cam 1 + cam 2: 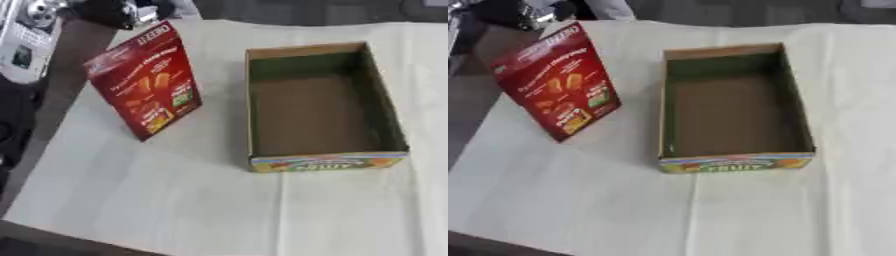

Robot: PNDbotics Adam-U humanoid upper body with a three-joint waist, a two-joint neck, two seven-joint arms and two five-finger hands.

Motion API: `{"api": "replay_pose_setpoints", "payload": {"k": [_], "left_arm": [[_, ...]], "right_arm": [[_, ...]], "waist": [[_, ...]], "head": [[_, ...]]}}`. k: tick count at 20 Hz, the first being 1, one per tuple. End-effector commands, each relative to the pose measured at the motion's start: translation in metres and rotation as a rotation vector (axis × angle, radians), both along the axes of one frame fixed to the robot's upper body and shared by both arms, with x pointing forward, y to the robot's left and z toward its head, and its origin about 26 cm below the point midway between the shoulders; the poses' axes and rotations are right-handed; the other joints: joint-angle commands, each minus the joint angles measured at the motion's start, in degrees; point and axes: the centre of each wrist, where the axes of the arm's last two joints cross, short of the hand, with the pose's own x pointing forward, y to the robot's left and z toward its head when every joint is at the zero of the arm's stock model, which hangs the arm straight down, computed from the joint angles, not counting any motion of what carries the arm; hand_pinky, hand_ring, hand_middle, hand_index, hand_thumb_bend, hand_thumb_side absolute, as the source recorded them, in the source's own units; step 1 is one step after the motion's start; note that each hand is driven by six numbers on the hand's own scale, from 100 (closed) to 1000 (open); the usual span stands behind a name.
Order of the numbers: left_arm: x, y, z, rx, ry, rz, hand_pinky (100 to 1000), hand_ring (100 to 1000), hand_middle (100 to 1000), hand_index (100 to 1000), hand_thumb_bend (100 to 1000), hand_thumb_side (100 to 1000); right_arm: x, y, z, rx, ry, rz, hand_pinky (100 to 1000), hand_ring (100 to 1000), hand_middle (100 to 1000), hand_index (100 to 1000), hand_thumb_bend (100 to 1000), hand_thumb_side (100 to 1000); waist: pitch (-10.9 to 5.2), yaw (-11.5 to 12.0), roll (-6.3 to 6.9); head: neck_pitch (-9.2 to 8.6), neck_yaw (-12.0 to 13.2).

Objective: Pick up objects on the table and place them in the box.

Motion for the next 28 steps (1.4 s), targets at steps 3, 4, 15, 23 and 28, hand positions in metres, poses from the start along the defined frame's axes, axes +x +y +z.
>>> {"api": "replay_pose_setpoints", "payload": {"k": [3, 4, 15, 23, 28], "left_arm": [[-0.011, -0.008, 0.023, 0.047, -0.066, 0.11, 101, 457, 553, 692, 514, 905], [-0.014, -0.011, 0.026, 0.069, -0.071, 0.146, 100, 449, 540, 679, 543, 908], [-0.02, -0.026, 0.03, 0.211, -0.079, 0.275, 100, 447, 551, 644, 675, 935], [-0.016, -0.022, 0.023, 0.327, -0.022, 0.228, 135, 480, 590, 650, 809, 955], [-0.015, -0.015, 0.015, 0.409, 0.027, 0.203, 209, 527, 653, 680, 924, 880]], "right_arm": [[-0.009, -0.007, 0.004, -0.016, 0.011, -0.014, 455, 564, 640, 750, 100, 1000], [-0.009, -0.007, 0.004, -0.016, 0.012, -0.015, 455, 564, 640, 750, 100, 1000], [-0.01, -0.007, 0.004, -0.021, 0.016, -0.017, 455, 564, 640, 750, 100, 1000], [-0.01, -0.007, 0.004, -0.021, 0.013, -0.021, 456, 564, 640, 750, 100, 1000], [-0.01, -0.006, 0.003, -0.016, 0.014, -0.023, 456, 565, 641, 751, 100, 1000]], "waist": [[-0.91, 0.16, -0.12], [-0.93, 0.18, -0.12], [-0.91, 0.25, 0.07], [-0.74, 0.42, 0.11], [-0.74, 0.54, 0.01]], "head": [[0.01, -0.02], [0.01, 0.01], [0.01, -0.06], [0.01, 0.07], [0.01, 0.17]]}}
